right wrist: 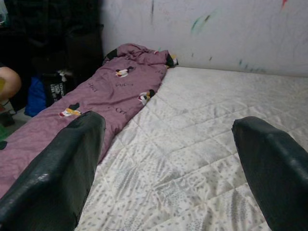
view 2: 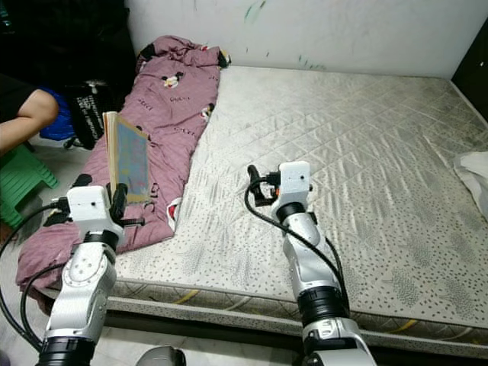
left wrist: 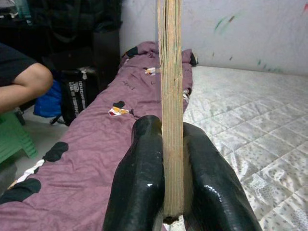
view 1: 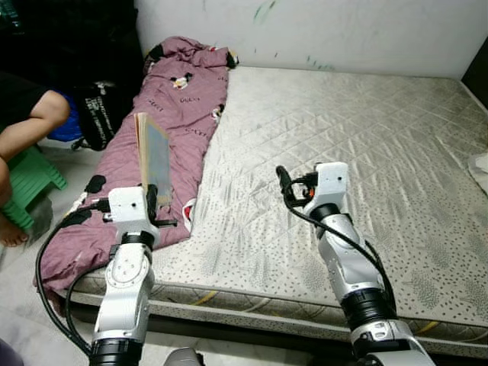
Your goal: Clean up the room
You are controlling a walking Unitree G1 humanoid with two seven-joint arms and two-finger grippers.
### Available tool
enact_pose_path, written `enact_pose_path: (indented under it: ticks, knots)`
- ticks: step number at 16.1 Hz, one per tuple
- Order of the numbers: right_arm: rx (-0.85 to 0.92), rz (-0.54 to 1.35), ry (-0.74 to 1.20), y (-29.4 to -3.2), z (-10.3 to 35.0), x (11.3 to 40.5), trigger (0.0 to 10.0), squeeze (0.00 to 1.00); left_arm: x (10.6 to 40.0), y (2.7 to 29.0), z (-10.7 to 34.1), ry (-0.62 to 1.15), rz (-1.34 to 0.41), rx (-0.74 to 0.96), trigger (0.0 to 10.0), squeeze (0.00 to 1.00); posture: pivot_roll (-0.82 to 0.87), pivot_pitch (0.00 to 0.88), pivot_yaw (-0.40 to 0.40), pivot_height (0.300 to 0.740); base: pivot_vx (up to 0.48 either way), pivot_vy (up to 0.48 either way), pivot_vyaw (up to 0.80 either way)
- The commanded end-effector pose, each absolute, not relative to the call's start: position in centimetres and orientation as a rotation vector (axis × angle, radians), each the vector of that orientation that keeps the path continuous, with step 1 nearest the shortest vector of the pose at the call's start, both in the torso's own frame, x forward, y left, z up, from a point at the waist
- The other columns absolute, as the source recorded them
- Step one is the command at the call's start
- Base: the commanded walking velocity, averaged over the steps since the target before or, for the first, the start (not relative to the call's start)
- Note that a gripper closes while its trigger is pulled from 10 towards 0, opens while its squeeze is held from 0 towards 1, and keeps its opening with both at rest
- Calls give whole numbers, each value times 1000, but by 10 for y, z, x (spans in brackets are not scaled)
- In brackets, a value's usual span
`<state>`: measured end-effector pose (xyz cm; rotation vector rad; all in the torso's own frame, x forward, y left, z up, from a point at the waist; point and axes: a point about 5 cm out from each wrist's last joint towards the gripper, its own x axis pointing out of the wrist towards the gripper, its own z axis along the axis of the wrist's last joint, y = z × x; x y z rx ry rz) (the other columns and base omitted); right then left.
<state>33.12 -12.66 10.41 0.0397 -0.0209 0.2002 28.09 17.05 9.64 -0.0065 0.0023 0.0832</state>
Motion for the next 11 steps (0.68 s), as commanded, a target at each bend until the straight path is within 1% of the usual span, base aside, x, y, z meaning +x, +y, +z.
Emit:
enact_pose_path:
  ticks: [1,2,3,8,11]
  knots:
    - [44,186,-26,-129,108,333,10000,0,285,169,110,-52,69,-10,10000,0,3,0,-1,740,0,0,0]
    - [44,186,-25,-129,108,334,10000,0,285,169,110,-50,67,-11,10000,0,1,0,0,740,0,0,0]
    - [43,186,-25,-129,108,334,10000,0,286,168,110,-49,64,-14,10000,0,-1,0,0,740,0,-255,0]
    - [36,191,-26,-129,109,334,10000,0,288,167,111,-50,60,-21,10000,0,-1,0,-2,740,0,-262,0]
    - [32,196,-25,-129,109,335,10000,0,288,167,110,-49,62,-29,10000,0,-1,0,-7,740,0,-335,0]
